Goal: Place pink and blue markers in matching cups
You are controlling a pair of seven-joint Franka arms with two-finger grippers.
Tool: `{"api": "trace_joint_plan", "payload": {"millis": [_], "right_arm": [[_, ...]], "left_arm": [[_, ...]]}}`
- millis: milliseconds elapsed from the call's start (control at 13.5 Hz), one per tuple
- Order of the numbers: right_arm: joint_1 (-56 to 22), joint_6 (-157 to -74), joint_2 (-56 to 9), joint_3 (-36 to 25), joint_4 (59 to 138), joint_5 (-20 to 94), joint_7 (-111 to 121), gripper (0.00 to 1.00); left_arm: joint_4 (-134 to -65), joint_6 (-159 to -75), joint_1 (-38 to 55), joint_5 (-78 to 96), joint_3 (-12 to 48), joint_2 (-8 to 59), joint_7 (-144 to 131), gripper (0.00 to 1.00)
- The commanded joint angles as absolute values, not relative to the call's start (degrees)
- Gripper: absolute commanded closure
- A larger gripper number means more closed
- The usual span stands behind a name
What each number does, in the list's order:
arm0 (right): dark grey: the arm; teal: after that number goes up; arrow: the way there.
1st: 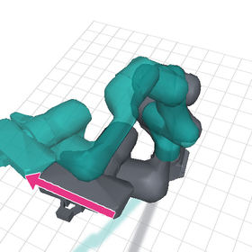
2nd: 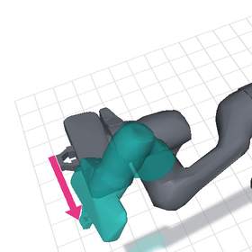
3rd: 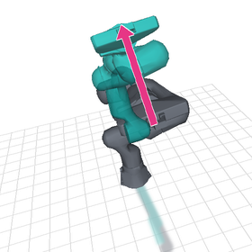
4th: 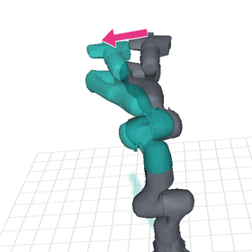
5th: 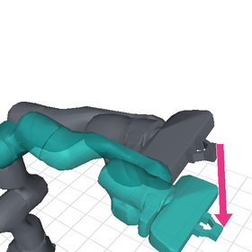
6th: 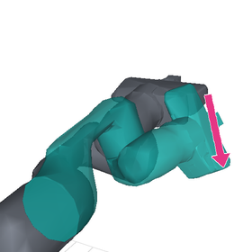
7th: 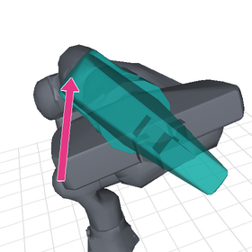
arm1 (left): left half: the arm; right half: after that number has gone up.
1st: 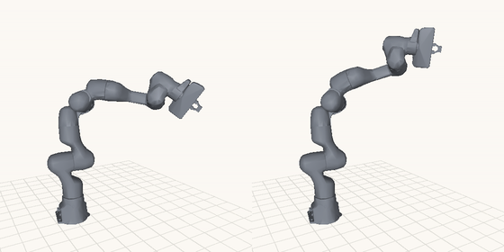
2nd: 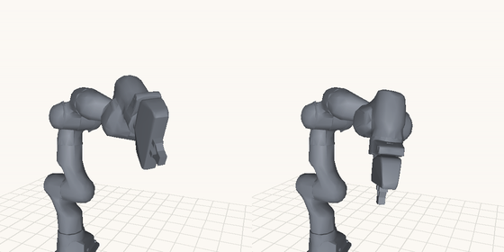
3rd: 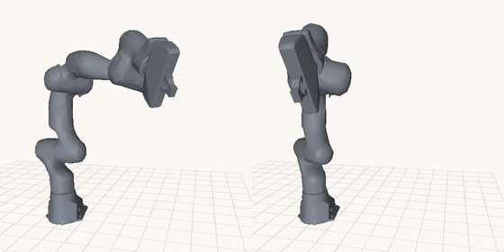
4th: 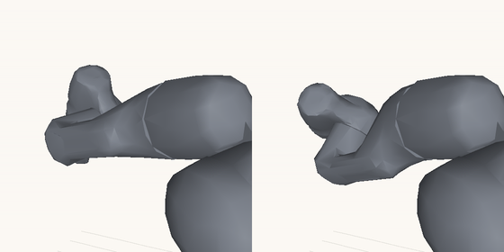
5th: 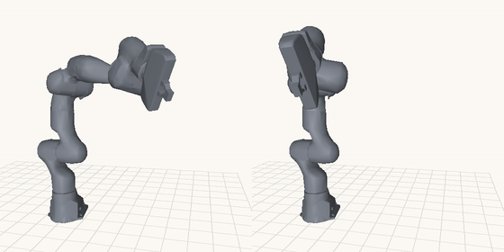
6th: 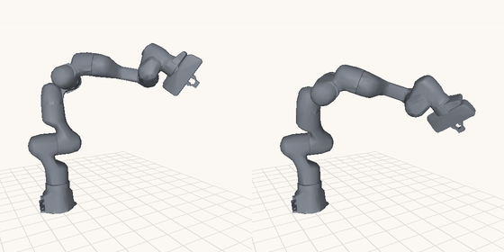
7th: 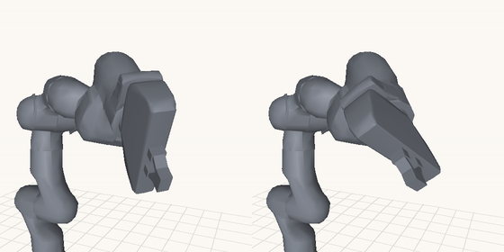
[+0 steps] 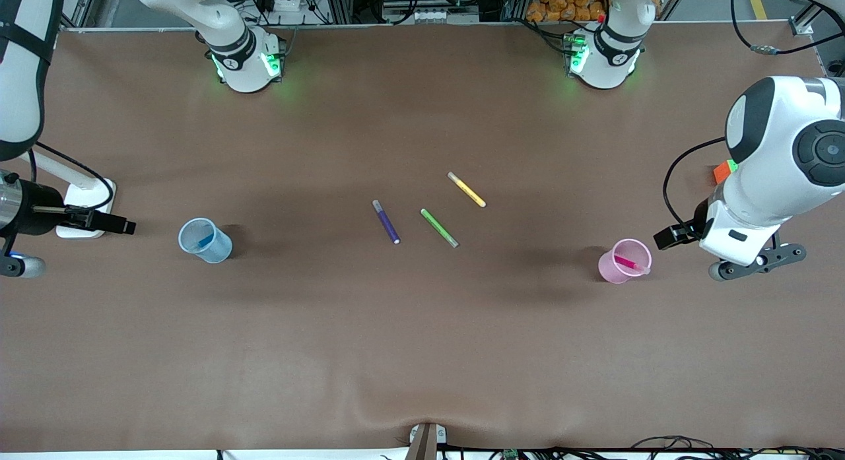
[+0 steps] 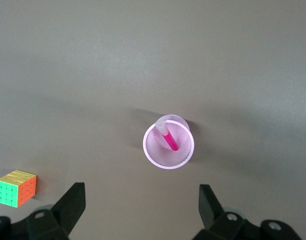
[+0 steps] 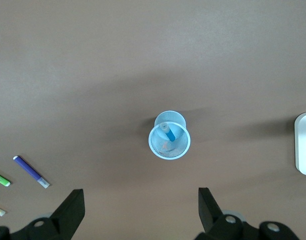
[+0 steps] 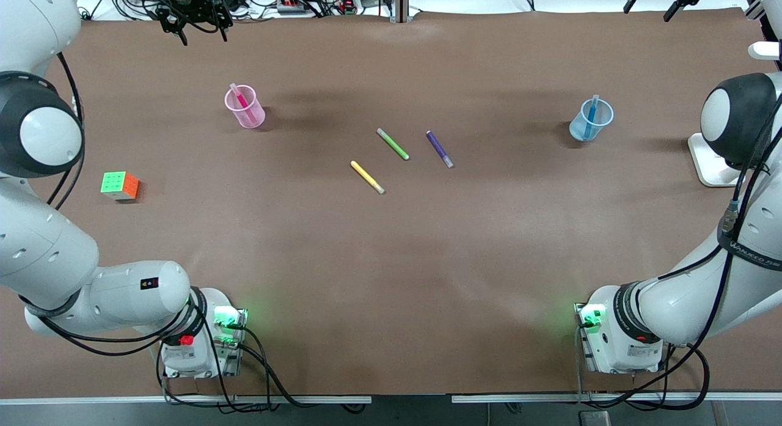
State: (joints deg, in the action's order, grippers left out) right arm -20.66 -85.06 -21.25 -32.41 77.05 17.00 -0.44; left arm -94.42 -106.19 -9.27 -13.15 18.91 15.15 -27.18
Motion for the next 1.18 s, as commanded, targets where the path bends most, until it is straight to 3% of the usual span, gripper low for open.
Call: {"api": "trace_joint_plan", "payload": {"millis": [0,518,813,1109], "right_arm": [[-19.4,-83.7,-22.1,-31.9,75.0,17.7,-0.4,0.0],[-17.8,-83.8,-21.4,-31.4,70.5,18.0,-0.2,0.0],[-7.7,-83.6,-21.1,-18.0,70.1,13.2,-0.2,0.0],[1.3,-83.5,-17.3,-4.9,70.6,9.7,-0.8,0.0]], "left_arm": [[-94.7,-105.2,-9.7,-12.0,19.3,13.3,-26.0,0.0],[-94.5,-103.7,-9.8,-10.5,21.7,8.8,-26.0,0.0],[-95.5,-99.4,-8.0,-7.1,17.9,4.4,-21.5,0.0],[-95.5,-93.2,-2.4,2.7,4.8,-0.3,-13.7,0.0]]}}
